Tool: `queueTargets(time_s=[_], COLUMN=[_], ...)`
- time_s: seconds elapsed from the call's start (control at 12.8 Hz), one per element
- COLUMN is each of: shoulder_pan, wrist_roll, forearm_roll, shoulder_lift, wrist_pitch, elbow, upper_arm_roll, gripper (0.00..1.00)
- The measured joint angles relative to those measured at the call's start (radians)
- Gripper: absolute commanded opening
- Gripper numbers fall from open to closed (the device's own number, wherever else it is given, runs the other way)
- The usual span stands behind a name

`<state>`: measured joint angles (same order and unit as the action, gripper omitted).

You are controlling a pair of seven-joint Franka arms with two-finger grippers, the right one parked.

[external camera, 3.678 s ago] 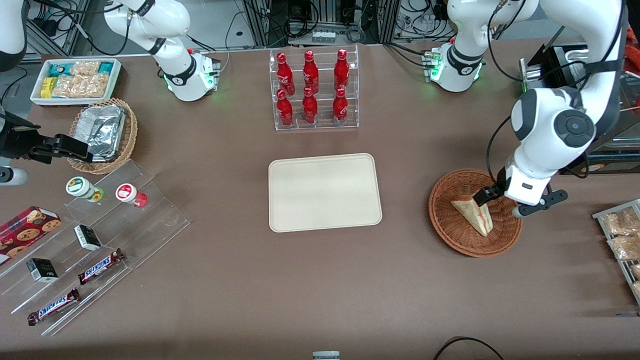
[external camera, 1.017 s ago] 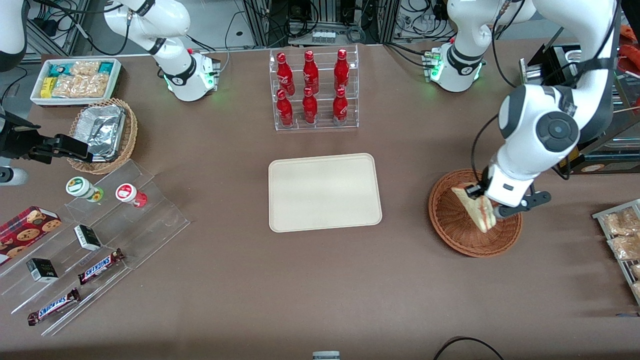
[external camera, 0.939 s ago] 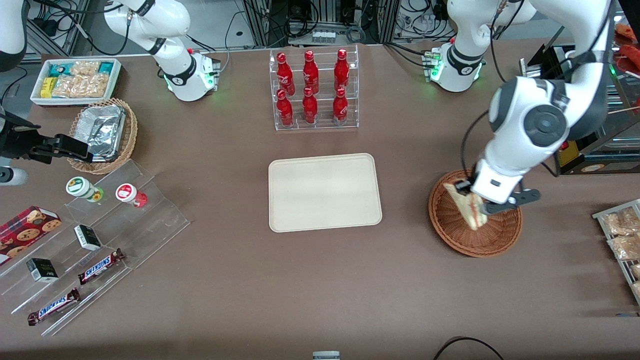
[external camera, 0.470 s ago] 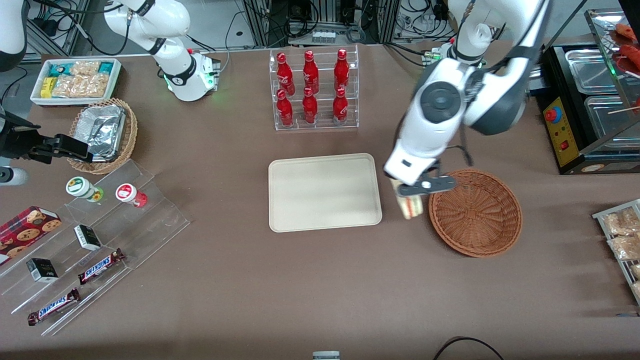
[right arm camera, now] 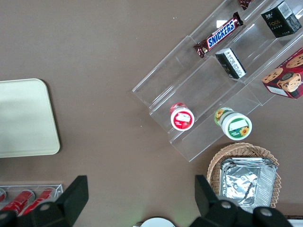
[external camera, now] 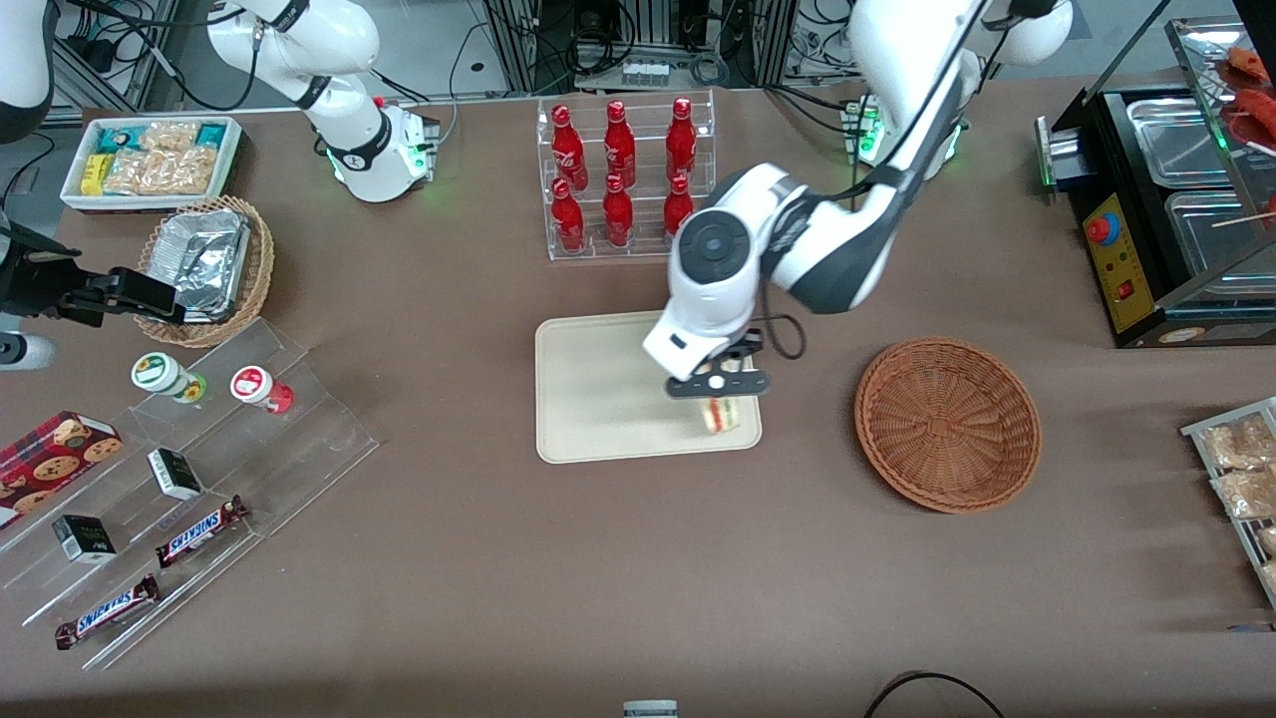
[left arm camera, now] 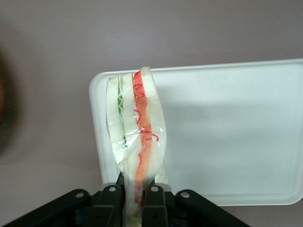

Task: Place sandwich from basket to tray
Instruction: 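Lift the sandwich and carry it over the beige tray, then lower the sandwich onto the tray and open the left gripper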

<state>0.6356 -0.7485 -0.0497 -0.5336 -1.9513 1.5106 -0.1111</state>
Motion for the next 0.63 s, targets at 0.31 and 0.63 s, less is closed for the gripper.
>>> queueTargets(time_s=[0.31,0.63], shoulder_pan=[0.057,0.089], wrist_roll=[-0.002,-0.002], forearm_roll=[0.0,0.0], shoulder_lift=[-0.088,-0.135], wrist_pitch=[-0.076,-0.144], elbow=[-0.027,-0.028], upper_arm_roll=[0.0,0.0], gripper=[0.15,0.16])
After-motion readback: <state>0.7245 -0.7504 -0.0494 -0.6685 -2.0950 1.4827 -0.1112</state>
